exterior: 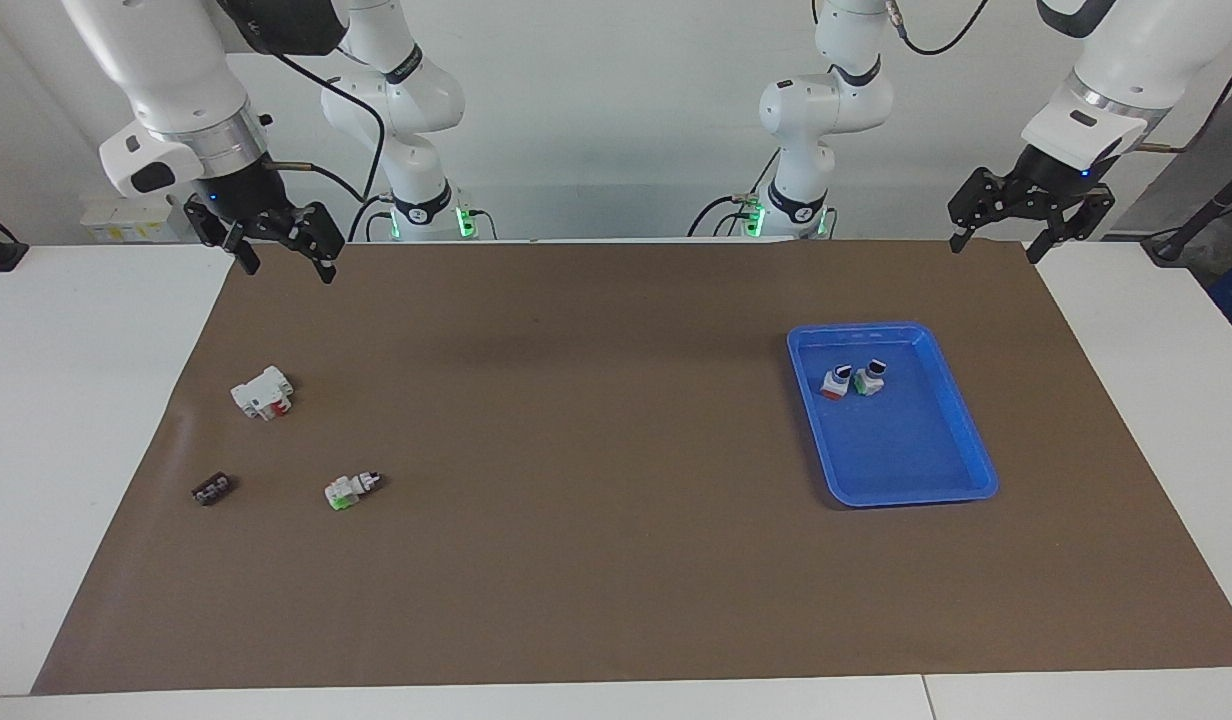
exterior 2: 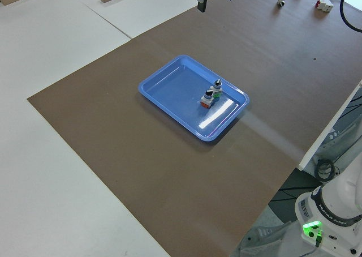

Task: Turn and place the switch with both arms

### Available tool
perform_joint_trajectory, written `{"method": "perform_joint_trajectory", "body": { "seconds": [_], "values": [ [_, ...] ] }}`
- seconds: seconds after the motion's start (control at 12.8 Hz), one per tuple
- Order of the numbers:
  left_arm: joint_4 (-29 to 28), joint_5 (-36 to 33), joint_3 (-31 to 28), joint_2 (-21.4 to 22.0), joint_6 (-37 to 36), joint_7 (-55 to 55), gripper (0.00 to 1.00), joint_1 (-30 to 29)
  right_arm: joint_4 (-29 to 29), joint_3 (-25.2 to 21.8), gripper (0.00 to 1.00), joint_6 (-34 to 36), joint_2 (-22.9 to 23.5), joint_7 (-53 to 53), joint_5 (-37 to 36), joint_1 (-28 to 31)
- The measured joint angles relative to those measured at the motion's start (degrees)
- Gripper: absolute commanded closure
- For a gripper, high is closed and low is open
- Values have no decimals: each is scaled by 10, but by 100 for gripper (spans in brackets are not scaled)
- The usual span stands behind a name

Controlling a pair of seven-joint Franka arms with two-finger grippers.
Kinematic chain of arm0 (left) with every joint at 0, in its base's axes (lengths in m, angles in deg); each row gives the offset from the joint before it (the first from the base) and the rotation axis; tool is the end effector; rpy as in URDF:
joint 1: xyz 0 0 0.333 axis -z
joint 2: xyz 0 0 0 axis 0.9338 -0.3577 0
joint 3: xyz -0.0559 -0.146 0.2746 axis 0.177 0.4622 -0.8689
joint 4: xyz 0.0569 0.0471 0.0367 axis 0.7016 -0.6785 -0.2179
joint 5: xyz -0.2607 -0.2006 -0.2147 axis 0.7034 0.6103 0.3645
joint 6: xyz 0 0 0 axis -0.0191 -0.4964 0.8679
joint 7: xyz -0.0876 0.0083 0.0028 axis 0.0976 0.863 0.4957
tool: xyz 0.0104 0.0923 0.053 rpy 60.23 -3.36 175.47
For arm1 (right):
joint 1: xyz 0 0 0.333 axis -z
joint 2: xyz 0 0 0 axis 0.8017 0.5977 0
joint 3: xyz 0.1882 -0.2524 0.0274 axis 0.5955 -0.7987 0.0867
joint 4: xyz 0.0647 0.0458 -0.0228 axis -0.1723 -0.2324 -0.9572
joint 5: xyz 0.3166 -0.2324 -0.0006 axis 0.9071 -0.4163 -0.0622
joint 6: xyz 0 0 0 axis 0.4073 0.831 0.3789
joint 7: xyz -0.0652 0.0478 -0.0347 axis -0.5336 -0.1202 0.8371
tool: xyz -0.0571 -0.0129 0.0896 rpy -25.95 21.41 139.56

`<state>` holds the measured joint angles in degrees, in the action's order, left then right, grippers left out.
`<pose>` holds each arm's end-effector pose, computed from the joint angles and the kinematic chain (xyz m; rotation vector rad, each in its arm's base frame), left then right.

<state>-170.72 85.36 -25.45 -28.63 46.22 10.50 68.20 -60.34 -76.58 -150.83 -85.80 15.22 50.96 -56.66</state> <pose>0.5409 -0.0045 0.6612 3.0715 -0.3325 0.0220 0.5502 0.0060 0.6302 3.1256 -0.2795 0.0141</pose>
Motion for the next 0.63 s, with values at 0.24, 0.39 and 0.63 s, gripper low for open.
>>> {"method": "perform_joint_trajectory", "body": {
  "seconds": [0.24, 0.39, 0.63],
  "values": [
    [9, -4, -27, 0, -19, 0, 0, 21, 0, 0, 1, 0, 0, 0, 0, 0],
    [10, -8, -27, 0, -19, -1, 0, 21, 0, 0, 1, 0, 0, 0, 0, 0],
    [12, -20, -27, 0, -18, -26, 0, 23, 0, 0, 1, 0, 0, 0, 0, 0]
  ]
}}
